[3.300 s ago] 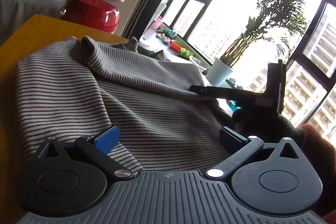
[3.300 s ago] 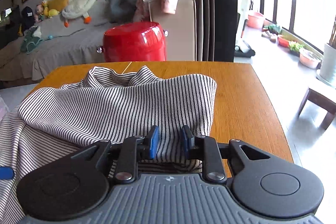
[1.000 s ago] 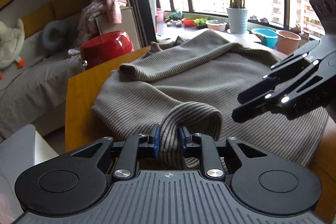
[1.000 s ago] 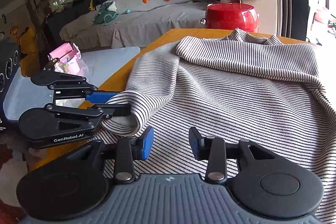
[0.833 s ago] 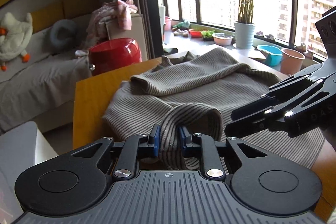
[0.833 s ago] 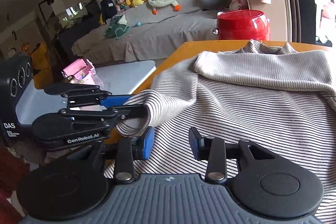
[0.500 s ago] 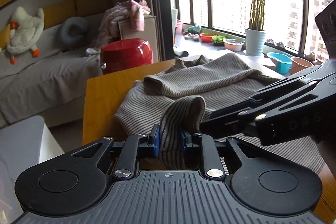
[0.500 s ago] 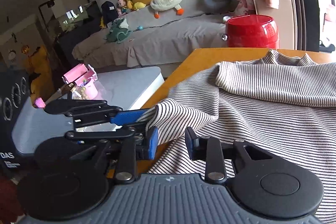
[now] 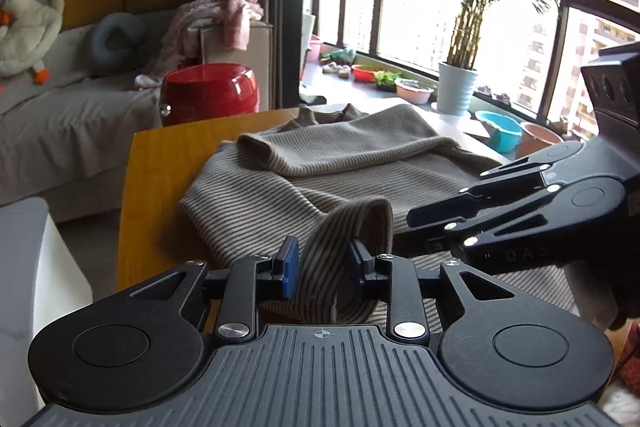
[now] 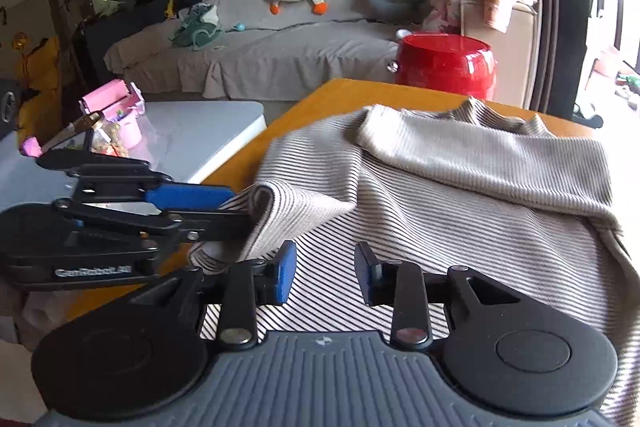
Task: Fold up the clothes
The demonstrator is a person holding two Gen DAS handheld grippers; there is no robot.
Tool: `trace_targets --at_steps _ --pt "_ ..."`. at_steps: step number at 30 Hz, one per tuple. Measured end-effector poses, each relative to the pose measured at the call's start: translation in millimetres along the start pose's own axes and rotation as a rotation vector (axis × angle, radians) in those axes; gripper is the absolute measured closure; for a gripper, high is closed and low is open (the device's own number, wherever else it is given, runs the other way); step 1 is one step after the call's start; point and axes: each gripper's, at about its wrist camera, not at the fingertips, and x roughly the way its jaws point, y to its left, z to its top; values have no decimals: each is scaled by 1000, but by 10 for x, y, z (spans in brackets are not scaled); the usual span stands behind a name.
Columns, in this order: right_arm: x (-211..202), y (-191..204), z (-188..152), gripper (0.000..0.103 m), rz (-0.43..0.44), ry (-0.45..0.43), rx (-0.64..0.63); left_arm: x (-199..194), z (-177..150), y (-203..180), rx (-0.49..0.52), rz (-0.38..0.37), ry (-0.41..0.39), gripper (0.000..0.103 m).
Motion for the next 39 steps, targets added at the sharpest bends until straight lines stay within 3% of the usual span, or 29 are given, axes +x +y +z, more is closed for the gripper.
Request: trace_targets --at_steps 5,8,10,13,16,17,19,20,24,29,34,36,37,39 --pt "-74 -250 -154 72 31 9 101 149 -82 -141 103 33 63 70" --pt "-143 -240 -194 72 75 -4 93 149 -143 -151 112 4 84 71" --pt "-166 -196 -211 72 90 -5 68 97 -176 -158 118 -29 84 67" --pt "-133 -122 -240 72 83 7 29 -5 -218 -218 169 -50 75 52" --pt "-62 -115 -248 71 77 26 32 18 -268 -284 237 14 80 49" --pt "-52 -113 -251 71 78 28 34 54 -280 -281 245 42 86 50" --pt "-48 -103 -256 71 83 26 35 131 -268 -207 204 64 93 63" --pt "-54 -97 -258 71 86 23 35 165 -257 -164 178 69 96 83" --pt "-114 -117 -245 72 89 -8 73 132 -128 -22 61 29 51 87" --pt "-11 -236 -163 72 159 -30 238 82 -16 -20 15 6 5 87" --pt "360 -132 -125 74 121 51 212 44 -13 33 -40 14 -21 87" --pt "413 -26 -30 93 92 24 131 5 -20 79 -73 20 -40 83" --pt "437 27 20 95 77 10 90 -27 -21 114 -97 22 -52 79" --pt "409 133 211 98 57 -51 -18 -94 -21 186 -145 30 -81 46"
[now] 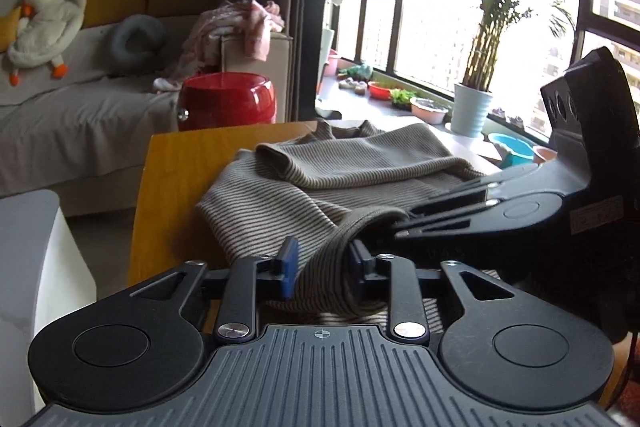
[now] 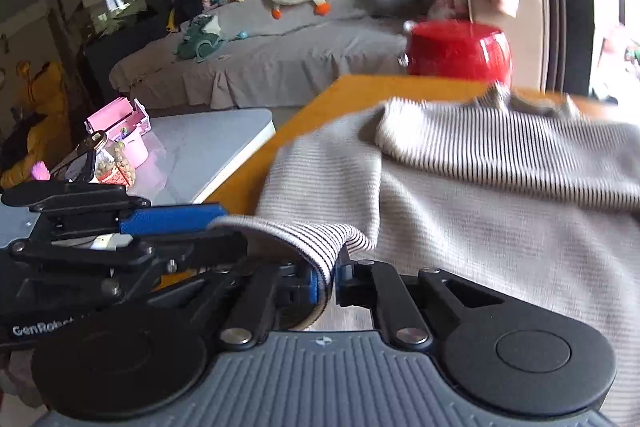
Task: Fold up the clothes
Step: 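Grasp the sweater edge with the right tool and lift it up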
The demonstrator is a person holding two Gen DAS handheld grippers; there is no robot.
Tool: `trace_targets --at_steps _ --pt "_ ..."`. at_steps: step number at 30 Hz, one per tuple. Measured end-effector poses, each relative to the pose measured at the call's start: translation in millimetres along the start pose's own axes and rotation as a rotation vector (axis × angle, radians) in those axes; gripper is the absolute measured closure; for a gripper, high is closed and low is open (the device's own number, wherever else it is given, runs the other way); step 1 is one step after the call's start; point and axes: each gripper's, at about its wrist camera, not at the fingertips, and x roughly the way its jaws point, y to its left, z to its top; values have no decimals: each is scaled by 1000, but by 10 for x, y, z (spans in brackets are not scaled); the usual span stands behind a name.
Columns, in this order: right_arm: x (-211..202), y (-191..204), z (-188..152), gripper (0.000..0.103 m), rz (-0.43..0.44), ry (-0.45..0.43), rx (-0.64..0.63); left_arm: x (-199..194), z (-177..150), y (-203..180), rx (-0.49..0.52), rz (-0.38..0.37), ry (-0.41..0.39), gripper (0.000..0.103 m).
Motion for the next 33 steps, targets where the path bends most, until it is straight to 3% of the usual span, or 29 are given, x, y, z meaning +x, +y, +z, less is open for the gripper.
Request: trace_targets --at_steps 3,8,10,14,21,28,31,33 --pt "2 124 429 99 2 -68 -120 -110 45 123 -79 24 -59 23" --pt "-32 322 1320 99 31 -198 -258 -158 127 200 -173 3 -88 9" --pt "-102 364 1670 99 35 -255 -292 -127 142 182 -182 -17 -81 8" --pt "-266 232 1998 99 -47 -325 -356 -11 129 85 -174 -68 -44 8" --pt "-543 -755 1806 99 -236 -278 -249 259 143 -112 -135 -120 33 4" --pt "-582 -1853 1288 99 -342 -193 -162 586 181 -367 -80 -151 122 2" --pt "-434 -2231 1034 96 -351 -86 -132 708 194 -477 -54 -156 156 2" --pt "-332 -2406 810 86 -376 -15 -135 756 209 -524 -40 -159 168 1"
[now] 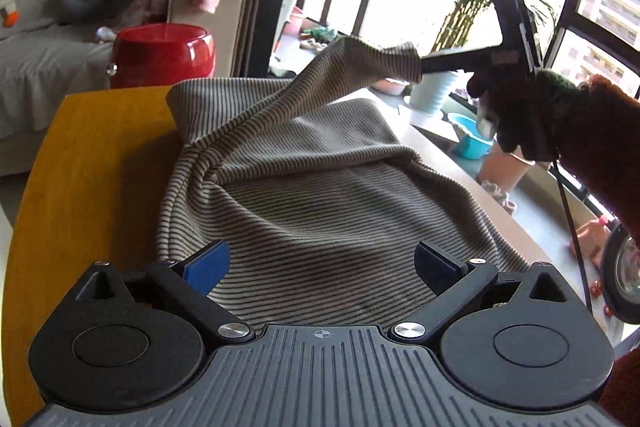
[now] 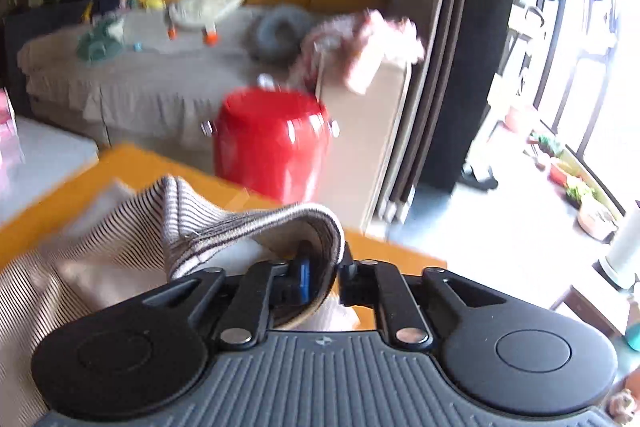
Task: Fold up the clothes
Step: 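Grasp the sweater edge with the right tool and lift it up, then lay the lifted edge over the sweater body and open the right tool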
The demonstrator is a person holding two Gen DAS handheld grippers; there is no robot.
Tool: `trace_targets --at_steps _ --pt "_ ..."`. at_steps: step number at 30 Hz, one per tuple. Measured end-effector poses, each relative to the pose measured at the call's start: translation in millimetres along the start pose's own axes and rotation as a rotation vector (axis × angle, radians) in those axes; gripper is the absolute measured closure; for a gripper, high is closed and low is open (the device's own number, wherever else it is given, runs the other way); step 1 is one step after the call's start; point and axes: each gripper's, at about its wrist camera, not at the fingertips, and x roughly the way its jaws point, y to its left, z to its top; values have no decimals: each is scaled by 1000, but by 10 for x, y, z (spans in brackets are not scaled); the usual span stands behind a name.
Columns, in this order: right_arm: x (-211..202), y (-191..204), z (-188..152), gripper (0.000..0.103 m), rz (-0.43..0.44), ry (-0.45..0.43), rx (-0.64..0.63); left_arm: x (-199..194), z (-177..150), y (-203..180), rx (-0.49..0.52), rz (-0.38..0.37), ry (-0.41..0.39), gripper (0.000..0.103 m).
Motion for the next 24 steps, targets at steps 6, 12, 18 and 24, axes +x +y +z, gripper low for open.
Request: trace_targets --at_steps 6,12,18,24 --pt "125 -207 -565 74 -99 124 -39 168 138 -31 26 7 6 0" --pt "1 -490 -787 66 -175 157 30 464 347 75 65 149 -33 0" --pt "-189 -728 -749 66 77 79 492 692 427 220 52 222 -16 0" --pt "116 -381 -642 77 228 101 559 663 356 250 40 219 -52 0"
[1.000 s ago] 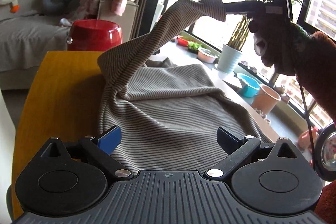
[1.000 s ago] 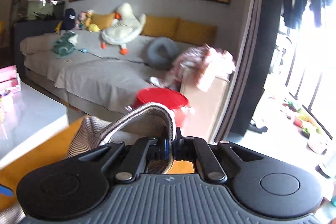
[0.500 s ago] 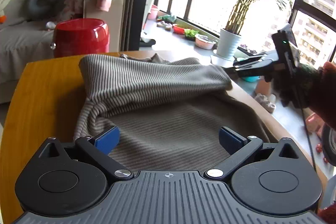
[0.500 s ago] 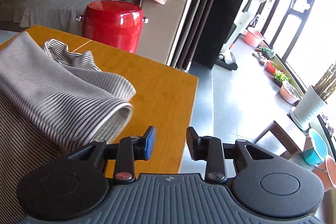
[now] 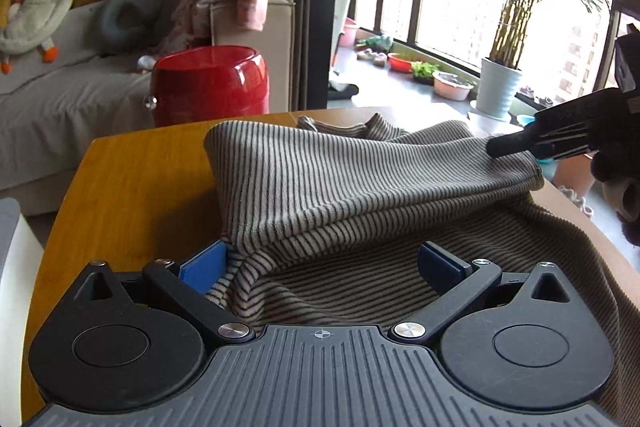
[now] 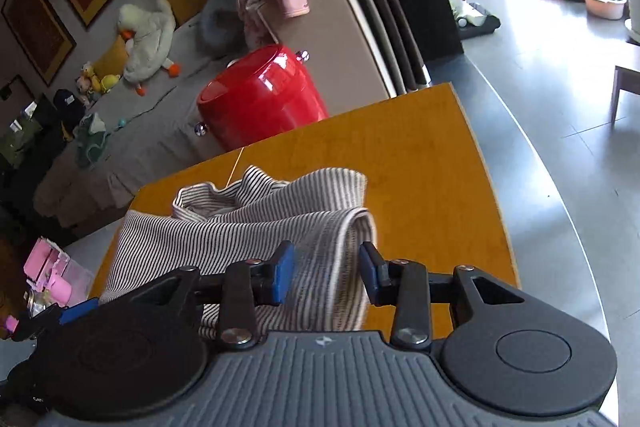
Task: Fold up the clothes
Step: 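Lay the lifted edge over the sweater body and open the right tool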
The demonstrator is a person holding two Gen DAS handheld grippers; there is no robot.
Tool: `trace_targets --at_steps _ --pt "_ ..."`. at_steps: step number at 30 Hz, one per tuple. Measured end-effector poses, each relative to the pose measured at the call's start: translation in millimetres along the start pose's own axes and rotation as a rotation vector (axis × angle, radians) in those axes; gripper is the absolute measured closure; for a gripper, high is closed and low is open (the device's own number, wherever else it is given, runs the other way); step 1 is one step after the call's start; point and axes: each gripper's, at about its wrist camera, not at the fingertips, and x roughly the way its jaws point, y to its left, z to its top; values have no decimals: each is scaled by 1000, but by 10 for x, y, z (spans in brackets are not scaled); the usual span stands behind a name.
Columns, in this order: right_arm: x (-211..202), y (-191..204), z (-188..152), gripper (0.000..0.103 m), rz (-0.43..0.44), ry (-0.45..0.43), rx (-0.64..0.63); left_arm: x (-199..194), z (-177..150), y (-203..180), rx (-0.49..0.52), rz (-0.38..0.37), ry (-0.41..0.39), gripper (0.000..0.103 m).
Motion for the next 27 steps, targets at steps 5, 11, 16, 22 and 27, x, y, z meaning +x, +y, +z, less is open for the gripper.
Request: trace_targets --at_steps 5,11,16,22,27 --pt "-53 622 228 99 57 -99 -178 -11 -82 159 -62 42 6 0" --pt "-141 847 452 99 61 -199 -257 -85 -102 383 -139 97 -7 0" --pt "261 317 79 99 -74 -75 -152 -230 -84 441 -135 97 -22 0" --pt "278 121 -100 100 -102 -79 -125 -338 151 209 -107 -31 -119 0" --pt "207 233 -151 87 -177 -71 -210 -7 198 39 -105 -69 -112 0"
